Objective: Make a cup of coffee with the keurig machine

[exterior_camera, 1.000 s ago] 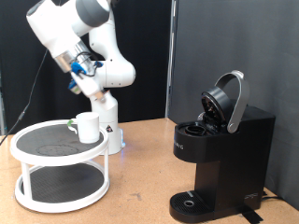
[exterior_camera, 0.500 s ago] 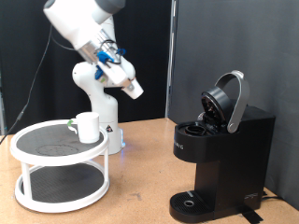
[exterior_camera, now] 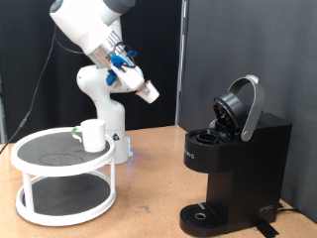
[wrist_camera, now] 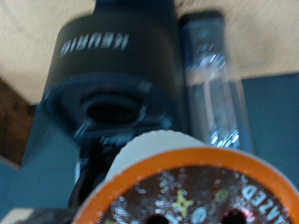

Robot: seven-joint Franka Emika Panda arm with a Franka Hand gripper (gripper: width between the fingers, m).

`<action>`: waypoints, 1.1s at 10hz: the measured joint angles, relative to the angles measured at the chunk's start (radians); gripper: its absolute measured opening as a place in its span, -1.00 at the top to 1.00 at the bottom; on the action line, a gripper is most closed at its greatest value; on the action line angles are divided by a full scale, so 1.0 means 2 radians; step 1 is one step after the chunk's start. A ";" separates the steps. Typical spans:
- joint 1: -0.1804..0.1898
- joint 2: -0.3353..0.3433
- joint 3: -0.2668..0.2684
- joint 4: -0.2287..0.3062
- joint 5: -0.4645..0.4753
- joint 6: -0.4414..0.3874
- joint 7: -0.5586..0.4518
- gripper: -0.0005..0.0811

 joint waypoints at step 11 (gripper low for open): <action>0.029 0.034 0.087 0.048 0.028 0.077 0.062 0.04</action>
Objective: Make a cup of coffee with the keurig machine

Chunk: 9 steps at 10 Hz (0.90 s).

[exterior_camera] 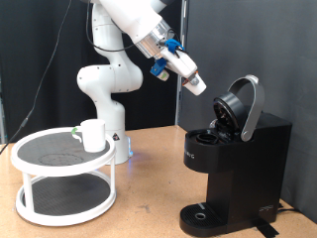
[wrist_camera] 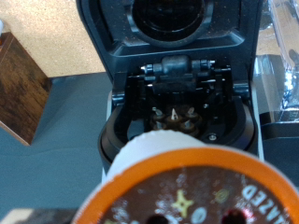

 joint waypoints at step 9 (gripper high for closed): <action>0.000 0.054 0.057 -0.010 -0.066 0.076 0.040 0.04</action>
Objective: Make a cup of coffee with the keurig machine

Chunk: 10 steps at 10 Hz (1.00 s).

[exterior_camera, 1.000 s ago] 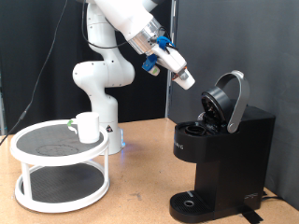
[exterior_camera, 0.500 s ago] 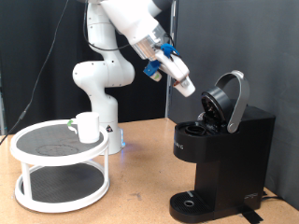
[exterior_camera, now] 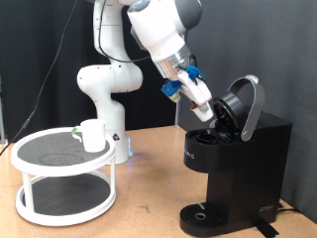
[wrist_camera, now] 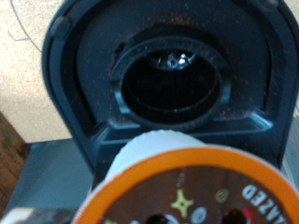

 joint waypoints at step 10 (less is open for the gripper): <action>0.000 0.032 0.018 -0.024 0.008 0.042 -0.002 0.04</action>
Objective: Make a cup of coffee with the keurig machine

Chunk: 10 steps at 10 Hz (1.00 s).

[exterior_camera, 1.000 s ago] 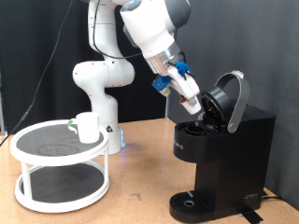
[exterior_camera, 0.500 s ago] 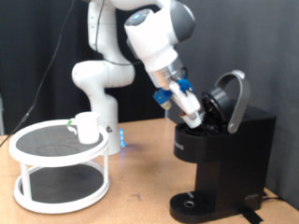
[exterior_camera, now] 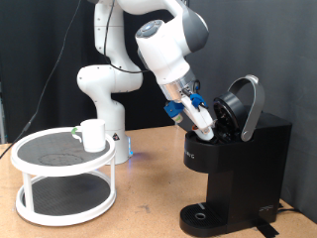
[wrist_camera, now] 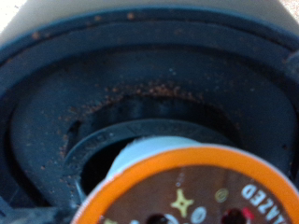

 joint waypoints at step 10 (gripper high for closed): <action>-0.004 -0.018 -0.005 -0.006 0.047 -0.022 -0.045 -0.81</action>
